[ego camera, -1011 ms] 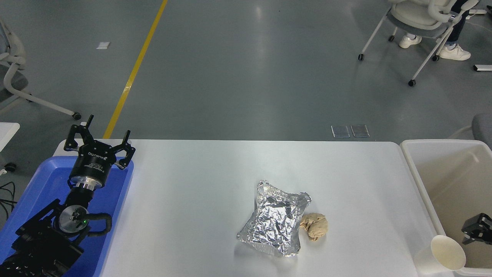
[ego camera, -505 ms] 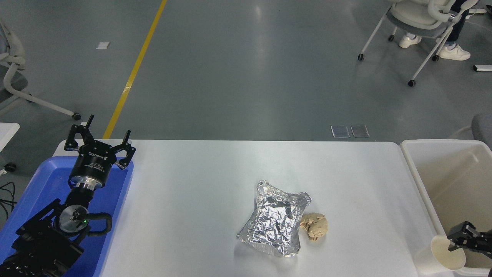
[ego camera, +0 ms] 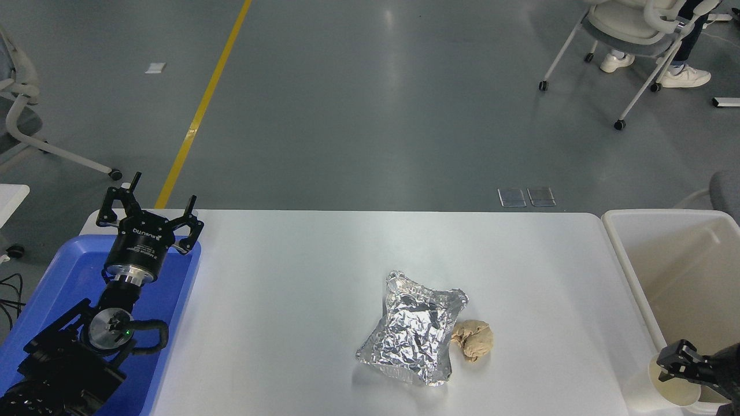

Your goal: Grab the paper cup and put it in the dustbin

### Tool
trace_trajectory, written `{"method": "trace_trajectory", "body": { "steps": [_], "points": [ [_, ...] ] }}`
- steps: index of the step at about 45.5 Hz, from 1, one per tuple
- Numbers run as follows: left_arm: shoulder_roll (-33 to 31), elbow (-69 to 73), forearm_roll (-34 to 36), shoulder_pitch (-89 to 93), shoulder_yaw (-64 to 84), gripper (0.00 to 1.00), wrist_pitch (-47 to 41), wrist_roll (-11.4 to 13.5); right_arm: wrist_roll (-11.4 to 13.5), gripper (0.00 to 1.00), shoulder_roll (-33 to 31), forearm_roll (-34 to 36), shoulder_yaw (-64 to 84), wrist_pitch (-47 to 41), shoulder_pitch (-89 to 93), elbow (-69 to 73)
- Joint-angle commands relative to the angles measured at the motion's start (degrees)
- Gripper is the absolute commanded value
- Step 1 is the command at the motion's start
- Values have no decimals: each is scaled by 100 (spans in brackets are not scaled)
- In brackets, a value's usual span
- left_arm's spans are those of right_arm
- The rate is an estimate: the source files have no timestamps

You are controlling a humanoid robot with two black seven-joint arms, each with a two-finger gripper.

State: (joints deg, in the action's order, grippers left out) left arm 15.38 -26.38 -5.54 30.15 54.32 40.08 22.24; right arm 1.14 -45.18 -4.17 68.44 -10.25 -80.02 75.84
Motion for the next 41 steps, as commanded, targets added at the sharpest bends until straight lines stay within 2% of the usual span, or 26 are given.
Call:
{"method": "trace_trajectory", "body": {
  "steps": [1, 4, 11, 18, 28, 29, 31, 34, 38, 41],
  "points": [
    [0, 1, 0, 0, 0, 100, 0, 0, 0, 64, 1, 4, -32, 76, 48, -8],
    [0, 1, 0, 0, 0, 100, 0, 0, 0, 55, 9, 4, -32, 67, 56, 0],
    [0, 1, 0, 0, 0, 100, 0, 0, 0, 49, 1, 13, -50, 67, 56, 0],
    [0, 1, 0, 0, 0, 100, 0, 0, 0, 35, 9, 109, -76, 15, 91, 9],
    [0, 1, 0, 0, 0, 100, 0, 0, 0, 31, 1, 136, -76, -3, 91, 18],
    [0, 1, 0, 0, 0, 100, 0, 0, 0, 29, 9, 136, -76, -3, 91, 18],
    [0, 1, 0, 0, 0, 100, 0, 0, 0, 21, 9, 136, -76, -12, 91, 27],
    [0, 1, 0, 0, 0, 100, 0, 0, 0, 18, 9, 136, -76, -12, 91, 27],
    [0, 1, 0, 0, 0, 100, 0, 0, 0, 10, 9, 171, -76, -21, 91, 36],
    [0, 1, 0, 0, 0, 100, 0, 0, 0, 9, 9, 171, -76, -21, 91, 36]
  ]
}}
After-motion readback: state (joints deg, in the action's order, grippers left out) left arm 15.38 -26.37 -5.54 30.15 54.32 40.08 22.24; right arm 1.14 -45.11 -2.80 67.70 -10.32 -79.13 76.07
